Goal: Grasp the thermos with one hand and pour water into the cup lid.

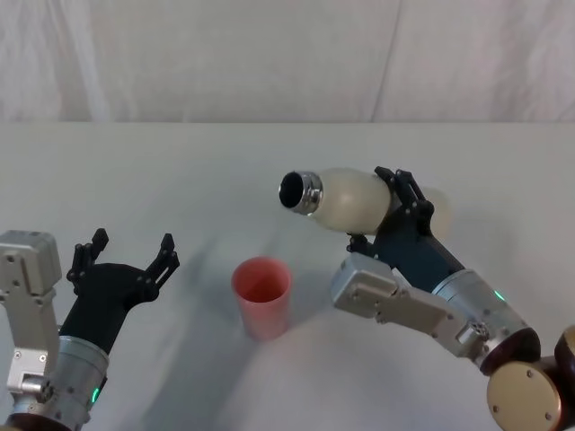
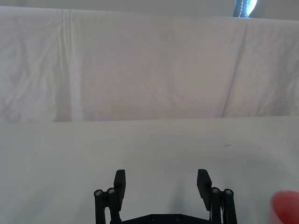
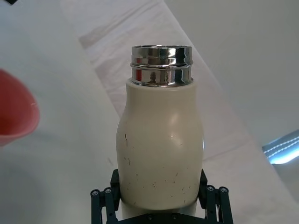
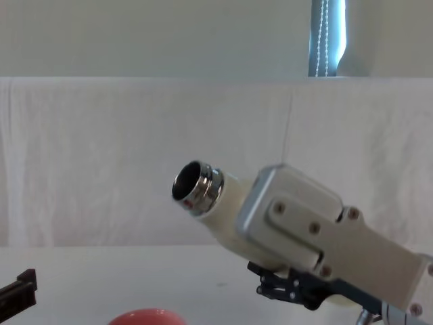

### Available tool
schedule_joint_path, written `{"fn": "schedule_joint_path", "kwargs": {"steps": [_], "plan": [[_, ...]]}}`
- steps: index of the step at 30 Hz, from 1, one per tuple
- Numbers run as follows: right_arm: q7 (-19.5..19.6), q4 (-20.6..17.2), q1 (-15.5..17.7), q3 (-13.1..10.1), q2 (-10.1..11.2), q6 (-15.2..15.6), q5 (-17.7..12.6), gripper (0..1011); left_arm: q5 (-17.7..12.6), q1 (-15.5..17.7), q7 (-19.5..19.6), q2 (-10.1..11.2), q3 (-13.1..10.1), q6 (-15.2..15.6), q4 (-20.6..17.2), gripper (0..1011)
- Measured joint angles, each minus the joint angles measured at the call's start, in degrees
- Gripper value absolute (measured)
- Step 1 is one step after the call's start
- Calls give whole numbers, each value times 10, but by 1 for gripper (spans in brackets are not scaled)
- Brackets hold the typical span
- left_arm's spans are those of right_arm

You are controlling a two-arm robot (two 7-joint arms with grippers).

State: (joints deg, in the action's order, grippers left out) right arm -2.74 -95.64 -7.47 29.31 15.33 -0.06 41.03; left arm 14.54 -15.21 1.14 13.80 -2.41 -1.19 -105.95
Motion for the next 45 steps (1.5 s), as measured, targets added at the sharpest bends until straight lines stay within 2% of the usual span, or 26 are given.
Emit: {"fn": "schedule_joint_path", "kwargs": {"steps": [6, 11, 18, 26, 45], "plan": [[8, 2, 0, 8, 10, -4, 27, 950, 0, 0, 0, 0, 0, 0, 0, 1001], [15, 8, -4, 19, 21, -3, 60, 950, 0, 0, 0, 0, 0, 0, 0, 1001], [28, 23, -16, 38, 32, 9, 112, 950, 0, 0, 0, 0, 0, 0, 0, 1001], [39, 31, -25, 54, 40, 21, 151, 950, 0, 0, 0, 0, 0, 0, 0, 1001], [49, 41, -39, 78, 46, 36, 195, 950, 0, 0, 0, 0, 0, 0, 0, 1001]]}}
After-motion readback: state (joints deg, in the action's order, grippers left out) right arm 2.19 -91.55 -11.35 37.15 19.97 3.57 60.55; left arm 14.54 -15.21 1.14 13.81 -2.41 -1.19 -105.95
